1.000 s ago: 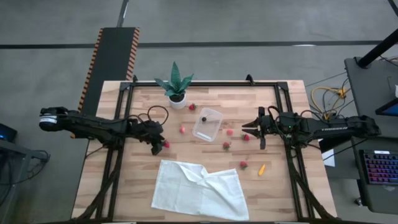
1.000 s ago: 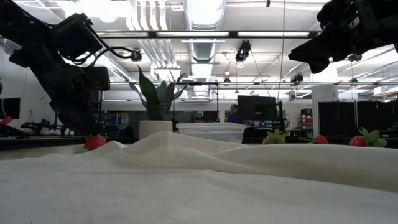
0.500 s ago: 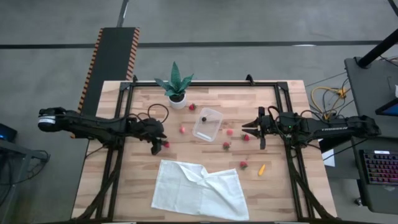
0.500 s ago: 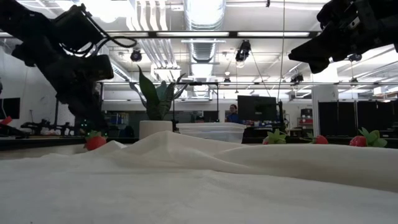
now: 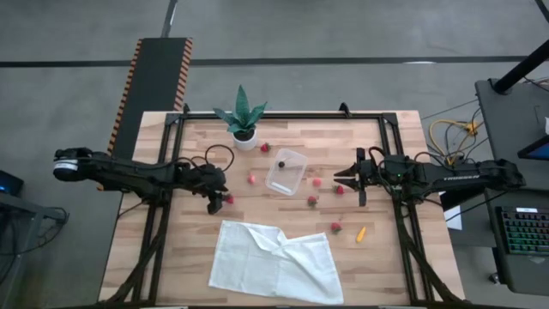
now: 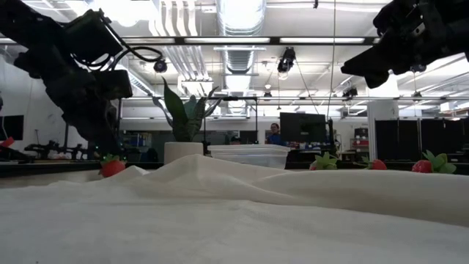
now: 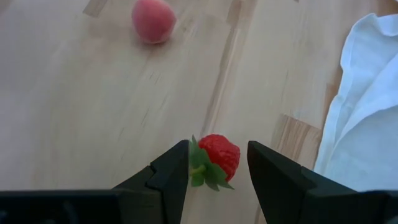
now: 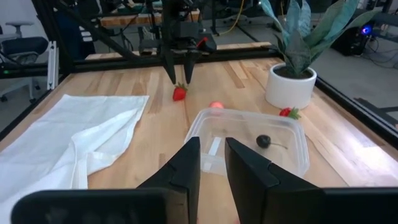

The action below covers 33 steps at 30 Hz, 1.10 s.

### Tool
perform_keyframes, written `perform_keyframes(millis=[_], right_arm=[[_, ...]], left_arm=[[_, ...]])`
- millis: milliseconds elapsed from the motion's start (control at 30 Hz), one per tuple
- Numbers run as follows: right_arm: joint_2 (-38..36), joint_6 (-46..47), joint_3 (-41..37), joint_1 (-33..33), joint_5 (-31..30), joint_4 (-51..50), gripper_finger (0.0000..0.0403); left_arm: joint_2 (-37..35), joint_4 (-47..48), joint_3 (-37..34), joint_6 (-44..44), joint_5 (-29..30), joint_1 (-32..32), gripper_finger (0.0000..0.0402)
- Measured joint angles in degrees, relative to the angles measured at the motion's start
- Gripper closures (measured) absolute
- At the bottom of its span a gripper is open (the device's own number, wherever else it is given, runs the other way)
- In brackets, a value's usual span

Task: Pick and placing Produce into tupperware
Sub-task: Put the red strawberry into the transparent bin

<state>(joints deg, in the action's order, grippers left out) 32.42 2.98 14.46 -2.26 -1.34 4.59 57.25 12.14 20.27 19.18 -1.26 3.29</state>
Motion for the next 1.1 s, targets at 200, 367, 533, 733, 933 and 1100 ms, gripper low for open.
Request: perform_keyframes(millis=[200, 367, 533, 733, 933, 1100], right_arm=[[0.0, 0.0, 0.0, 0.0, 0.0, -0.1, 0.0328], [0.0, 0.0, 0.0, 0.0, 0.0, 0.0, 0.033], [0.0, 0.0, 0.0, 0.0, -0.1, 0.0, 0.0335], [0.0, 0.0, 0.0, 0.0, -0.2, 0.1, 0.033], [0.0, -0.1, 0.0, 0.0, -0.2, 0.2, 0.033], [0.0, -0.1, 0.0, 0.0, -0.1, 0.2, 0.0335]], left_arm=[[0.1, 0.3, 0.0, 0.1, 0.0, 0.0, 0.0252], [0.1, 0.5, 0.0, 0.1, -0.1, 0.0, 0.0252], [0.4, 1.0, 0.0, 0.1, -0.1, 0.0, 0.0252], [1.2, 0.9, 0.0, 0.1, -0.1, 0.0, 0.0252], [1.2, 0.8, 0.0, 0.1, -0.1, 0.0, 0.0252], [1.2, 0.8, 0.0, 0.1, -0.1, 0.0, 0.0252]])
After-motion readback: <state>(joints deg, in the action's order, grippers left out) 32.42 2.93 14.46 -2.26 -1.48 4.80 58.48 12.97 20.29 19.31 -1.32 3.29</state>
